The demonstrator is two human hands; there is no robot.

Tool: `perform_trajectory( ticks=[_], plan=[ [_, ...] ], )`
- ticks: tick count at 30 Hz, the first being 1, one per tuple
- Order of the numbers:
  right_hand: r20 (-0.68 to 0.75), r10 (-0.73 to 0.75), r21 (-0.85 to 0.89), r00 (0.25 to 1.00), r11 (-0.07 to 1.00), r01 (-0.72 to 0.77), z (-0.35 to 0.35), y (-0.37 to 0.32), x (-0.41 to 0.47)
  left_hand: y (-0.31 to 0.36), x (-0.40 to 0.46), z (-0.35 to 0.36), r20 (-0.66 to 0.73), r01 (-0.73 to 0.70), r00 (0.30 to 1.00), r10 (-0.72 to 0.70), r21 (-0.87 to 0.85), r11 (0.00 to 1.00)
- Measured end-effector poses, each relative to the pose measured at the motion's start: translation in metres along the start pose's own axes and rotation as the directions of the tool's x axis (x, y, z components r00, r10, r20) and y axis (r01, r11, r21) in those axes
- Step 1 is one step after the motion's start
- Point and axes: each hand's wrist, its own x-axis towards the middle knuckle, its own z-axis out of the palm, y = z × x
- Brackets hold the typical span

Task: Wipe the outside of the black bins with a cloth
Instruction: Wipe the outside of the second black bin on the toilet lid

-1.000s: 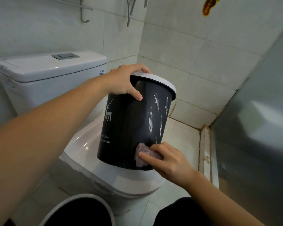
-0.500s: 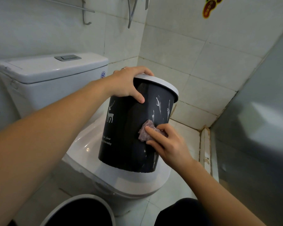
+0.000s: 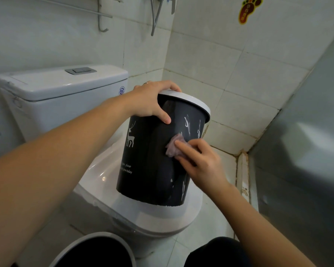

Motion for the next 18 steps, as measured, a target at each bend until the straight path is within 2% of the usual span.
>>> perform_trajectory(
  ticks=[18],
  plan=[
    [-0.045,0.008,-0.002,0.999,1.000,-0.008,0.000,0.004,0.029,0.005,0.001,0.001,-0.004,-0.029,1.000,0.029,0.030,0.999]
  ],
)
